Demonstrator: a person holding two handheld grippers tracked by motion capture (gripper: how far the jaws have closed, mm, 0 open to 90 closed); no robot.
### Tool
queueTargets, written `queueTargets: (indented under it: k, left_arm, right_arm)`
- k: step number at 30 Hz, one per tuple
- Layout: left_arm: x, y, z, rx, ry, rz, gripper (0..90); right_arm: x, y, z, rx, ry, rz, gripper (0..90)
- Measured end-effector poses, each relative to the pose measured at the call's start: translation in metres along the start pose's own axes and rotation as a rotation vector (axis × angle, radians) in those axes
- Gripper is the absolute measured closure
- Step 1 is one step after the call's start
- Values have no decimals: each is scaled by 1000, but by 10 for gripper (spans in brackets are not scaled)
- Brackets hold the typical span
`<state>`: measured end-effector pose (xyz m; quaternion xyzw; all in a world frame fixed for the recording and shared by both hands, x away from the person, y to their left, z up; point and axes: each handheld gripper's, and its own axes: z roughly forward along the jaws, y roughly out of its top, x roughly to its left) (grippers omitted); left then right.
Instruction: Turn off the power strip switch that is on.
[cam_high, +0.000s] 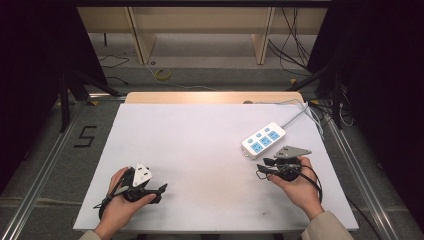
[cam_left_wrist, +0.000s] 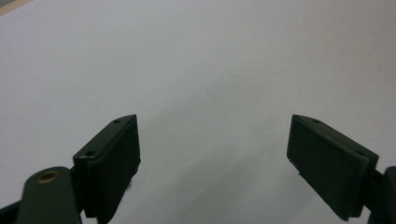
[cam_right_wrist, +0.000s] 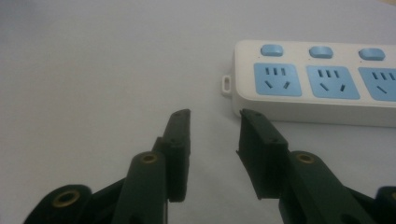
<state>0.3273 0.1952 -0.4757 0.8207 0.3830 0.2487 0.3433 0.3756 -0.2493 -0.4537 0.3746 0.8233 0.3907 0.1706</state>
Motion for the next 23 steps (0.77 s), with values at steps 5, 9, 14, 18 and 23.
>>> queueTargets:
  k: [5, 9, 14, 18, 23]
  left_arm:
    - [0, 0, 0, -1, 2, -2, 171]
    - [0, 0, 1, -2, -1, -4, 170]
    - [1, 0, 1, 1, -4, -4, 169]
    - [1, 0, 1, 1, -5, -7, 169]
    - [2, 0, 1, 1, -2, -7, 169]
  right_arm:
    - [4, -9, -3, -31, 16, 2, 575]
    - [9, -18, -3, -29, 29, 8, 537]
    - [12, -23, -3, -31, 22, 17, 508]
    - [13, -25, -2, -39, 25, 25, 492]
    - [14, -26, -2, -45, 19, 28, 475]
